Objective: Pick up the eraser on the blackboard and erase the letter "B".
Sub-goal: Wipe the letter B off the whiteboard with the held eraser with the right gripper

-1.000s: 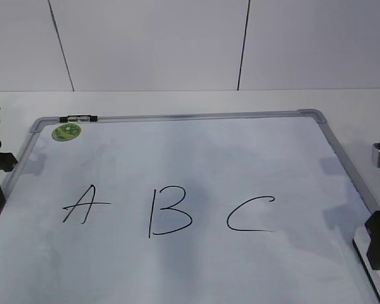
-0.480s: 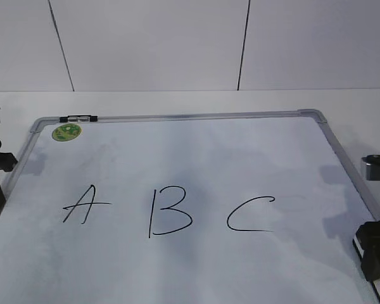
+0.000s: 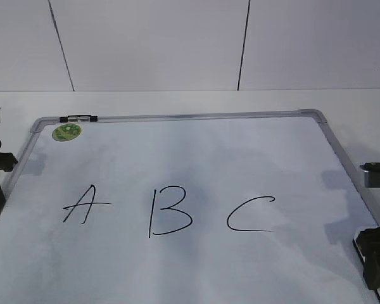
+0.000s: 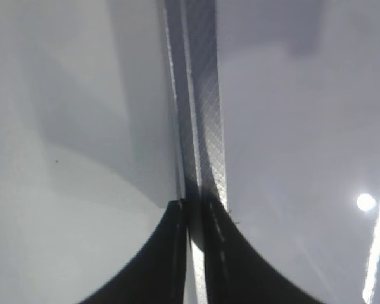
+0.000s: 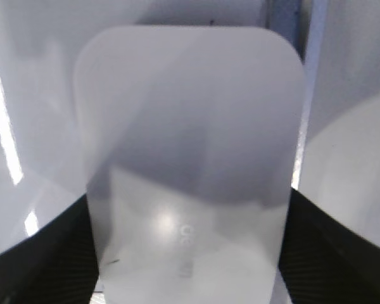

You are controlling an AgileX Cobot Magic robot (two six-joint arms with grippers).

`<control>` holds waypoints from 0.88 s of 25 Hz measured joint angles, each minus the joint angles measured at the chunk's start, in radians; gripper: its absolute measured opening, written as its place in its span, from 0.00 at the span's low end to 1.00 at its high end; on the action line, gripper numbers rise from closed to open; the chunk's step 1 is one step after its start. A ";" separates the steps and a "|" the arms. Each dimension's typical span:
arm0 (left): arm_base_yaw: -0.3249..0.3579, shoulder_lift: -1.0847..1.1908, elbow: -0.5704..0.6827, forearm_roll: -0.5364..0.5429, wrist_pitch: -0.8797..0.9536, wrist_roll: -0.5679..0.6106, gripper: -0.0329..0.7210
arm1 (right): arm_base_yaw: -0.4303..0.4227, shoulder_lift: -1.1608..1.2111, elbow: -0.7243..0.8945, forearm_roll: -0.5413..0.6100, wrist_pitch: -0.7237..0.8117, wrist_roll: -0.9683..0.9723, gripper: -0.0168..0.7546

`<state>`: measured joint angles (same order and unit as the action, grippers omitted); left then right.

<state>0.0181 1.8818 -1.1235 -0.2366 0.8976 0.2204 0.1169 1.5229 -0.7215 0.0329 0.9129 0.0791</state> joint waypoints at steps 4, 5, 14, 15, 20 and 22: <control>0.000 0.000 0.000 0.000 0.000 0.000 0.08 | 0.000 0.000 0.000 0.000 0.002 0.000 0.77; 0.000 0.000 0.000 0.000 0.000 0.000 0.08 | 0.000 0.000 0.000 0.000 0.002 0.000 0.75; 0.000 0.000 -0.002 -0.004 0.000 -0.003 0.06 | 0.000 0.000 -0.001 0.000 0.006 -0.002 0.71; 0.000 0.000 -0.002 -0.004 0.000 -0.003 0.06 | 0.000 0.000 -0.001 0.000 0.006 -0.002 0.71; 0.000 0.000 -0.002 -0.004 0.000 -0.003 0.06 | 0.000 0.000 -0.001 0.000 0.010 -0.002 0.71; 0.000 0.000 -0.002 -0.004 0.000 -0.003 0.06 | 0.000 0.002 -0.006 0.000 0.019 -0.002 0.71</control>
<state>0.0181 1.8818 -1.1251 -0.2407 0.8976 0.2178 0.1169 1.5248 -0.7274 0.0329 0.9321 0.0767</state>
